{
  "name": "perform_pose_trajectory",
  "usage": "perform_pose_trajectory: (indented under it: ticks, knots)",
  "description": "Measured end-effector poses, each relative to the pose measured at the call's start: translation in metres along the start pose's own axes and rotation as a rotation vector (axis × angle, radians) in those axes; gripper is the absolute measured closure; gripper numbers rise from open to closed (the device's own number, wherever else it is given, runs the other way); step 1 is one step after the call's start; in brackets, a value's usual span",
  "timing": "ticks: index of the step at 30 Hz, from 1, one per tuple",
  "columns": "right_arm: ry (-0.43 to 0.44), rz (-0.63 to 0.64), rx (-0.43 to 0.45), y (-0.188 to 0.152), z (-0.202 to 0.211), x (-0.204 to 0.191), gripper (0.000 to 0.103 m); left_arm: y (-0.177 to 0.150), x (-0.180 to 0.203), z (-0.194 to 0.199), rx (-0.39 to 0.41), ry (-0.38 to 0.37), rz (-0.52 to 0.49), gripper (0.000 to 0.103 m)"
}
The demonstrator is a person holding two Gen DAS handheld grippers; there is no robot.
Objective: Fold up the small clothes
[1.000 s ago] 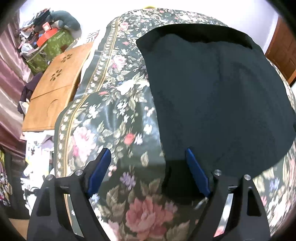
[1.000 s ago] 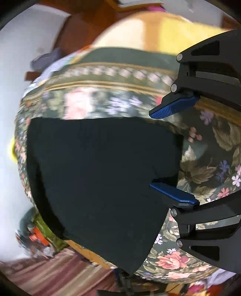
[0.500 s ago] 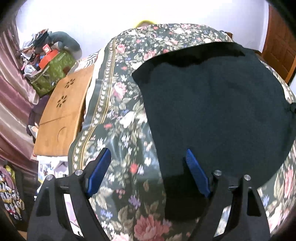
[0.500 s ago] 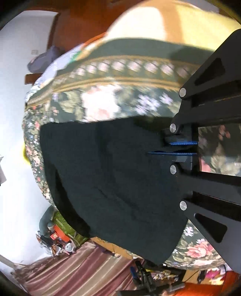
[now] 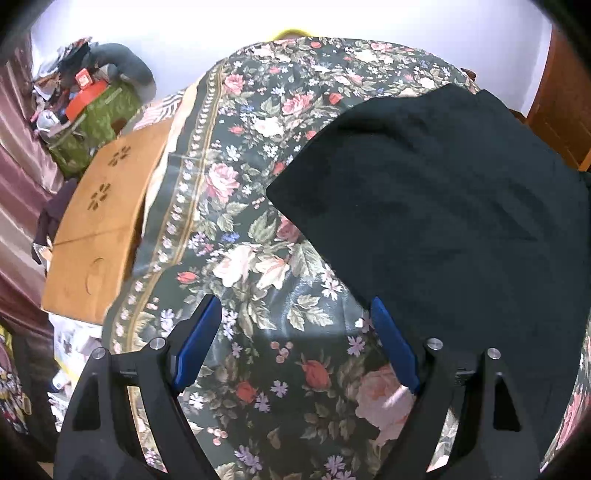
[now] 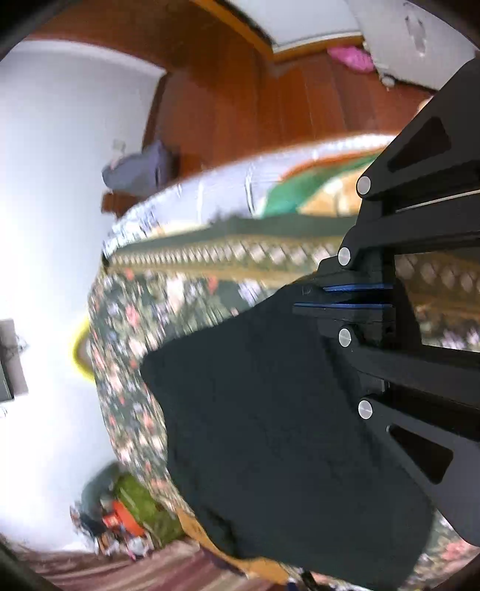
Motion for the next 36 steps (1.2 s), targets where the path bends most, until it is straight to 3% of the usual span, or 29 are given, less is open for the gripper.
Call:
perform_pose_trajectory:
  ticks: [2,4,6,7,11,15,23,28,29,33,34,36]
  knots:
    - [0.016,-0.008,-0.028,-0.007,0.003,-0.001,0.097,-0.003,0.004,0.0,-0.005,-0.022,0.005,0.02]
    - [0.025,0.005,-0.05,-0.013,0.009,-0.004,0.087,-0.009,0.011,0.001,-0.013,-0.049,0.003,0.02]
    - [0.033,0.017,-0.053,-0.014,0.015,-0.004,0.054,-0.014,0.018,0.004,-0.018,-0.049,-0.014,0.02]
    - [0.037,0.018,-0.035,-0.015,0.022,-0.006,0.05,-0.018,0.021,0.007,-0.012,-0.036,-0.029,0.02]
    - [0.118,0.045,-0.012,-0.022,0.054,-0.03,0.046,-0.027,0.029,0.025,0.016,-0.011,-0.059,0.02]
    - [0.262,0.069,-0.055,-0.046,0.077,-0.076,0.038,-0.035,0.032,0.046,0.05,-0.028,-0.041,0.02]
    - [0.49,0.096,-0.235,-0.106,0.087,-0.176,0.038,-0.058,0.03,0.08,0.096,-0.054,-0.019,0.02]
    - [0.528,0.072,-0.359,-0.129,0.068,-0.216,0.038,-0.077,0.034,0.093,0.113,-0.06,-0.052,0.02]
    - [0.514,0.051,-0.358,-0.129,0.063,-0.219,0.034,-0.082,0.034,0.094,0.111,-0.06,-0.061,0.02]
    - [0.506,-0.025,-0.325,-0.119,0.058,-0.223,0.036,-0.092,0.032,0.094,0.109,-0.026,-0.097,0.02]
    - [0.502,-0.034,-0.315,-0.118,0.057,-0.224,0.038,-0.093,0.032,0.092,0.107,-0.017,-0.101,0.02]
    - [0.457,0.006,-0.28,-0.117,0.052,-0.226,0.056,-0.093,0.031,0.09,0.103,-0.017,-0.097,0.02]
Point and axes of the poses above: each gripper's, at about its wrist camera, not at the fingertips, and z roughly against the way its jaws point, x to its right, y to its top, the point moved 10 cm from there along -z, roughly the way its jaws point, and after that the axes turned 8 degrees about -y, right-handed, at the moved point
